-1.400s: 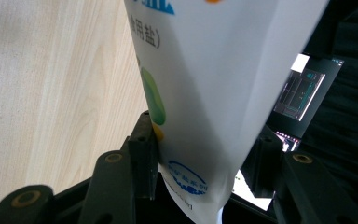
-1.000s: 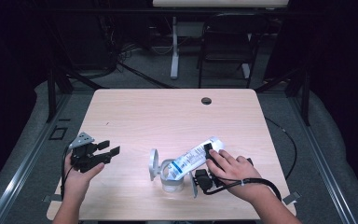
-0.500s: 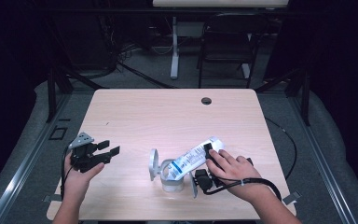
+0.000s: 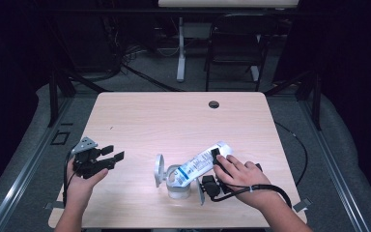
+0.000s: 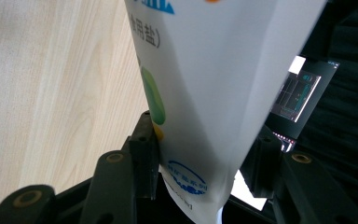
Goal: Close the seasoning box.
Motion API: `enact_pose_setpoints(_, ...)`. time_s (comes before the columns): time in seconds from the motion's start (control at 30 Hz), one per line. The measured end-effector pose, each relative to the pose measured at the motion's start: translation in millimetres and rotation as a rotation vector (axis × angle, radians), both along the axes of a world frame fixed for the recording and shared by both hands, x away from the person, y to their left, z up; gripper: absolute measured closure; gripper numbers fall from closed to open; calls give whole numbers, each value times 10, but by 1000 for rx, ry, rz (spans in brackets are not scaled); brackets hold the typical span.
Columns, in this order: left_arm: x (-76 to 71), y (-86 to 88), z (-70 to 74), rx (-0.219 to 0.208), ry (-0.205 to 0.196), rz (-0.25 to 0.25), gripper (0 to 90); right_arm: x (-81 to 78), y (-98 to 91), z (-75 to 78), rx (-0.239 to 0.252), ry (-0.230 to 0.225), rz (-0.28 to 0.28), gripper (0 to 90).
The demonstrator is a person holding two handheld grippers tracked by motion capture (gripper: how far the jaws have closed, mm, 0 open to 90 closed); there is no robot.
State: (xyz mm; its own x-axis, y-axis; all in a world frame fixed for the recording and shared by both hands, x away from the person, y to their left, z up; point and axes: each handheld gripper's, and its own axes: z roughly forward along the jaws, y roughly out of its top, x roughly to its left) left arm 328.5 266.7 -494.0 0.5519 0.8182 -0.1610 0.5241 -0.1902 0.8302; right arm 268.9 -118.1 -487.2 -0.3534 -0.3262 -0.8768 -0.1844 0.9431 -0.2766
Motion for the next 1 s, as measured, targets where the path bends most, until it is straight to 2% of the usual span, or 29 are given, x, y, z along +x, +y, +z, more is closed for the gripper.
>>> enact_pose_setpoints(1.0,1,2,-7,0,5,5,441,-5,5,3,-12,-5,3,550)
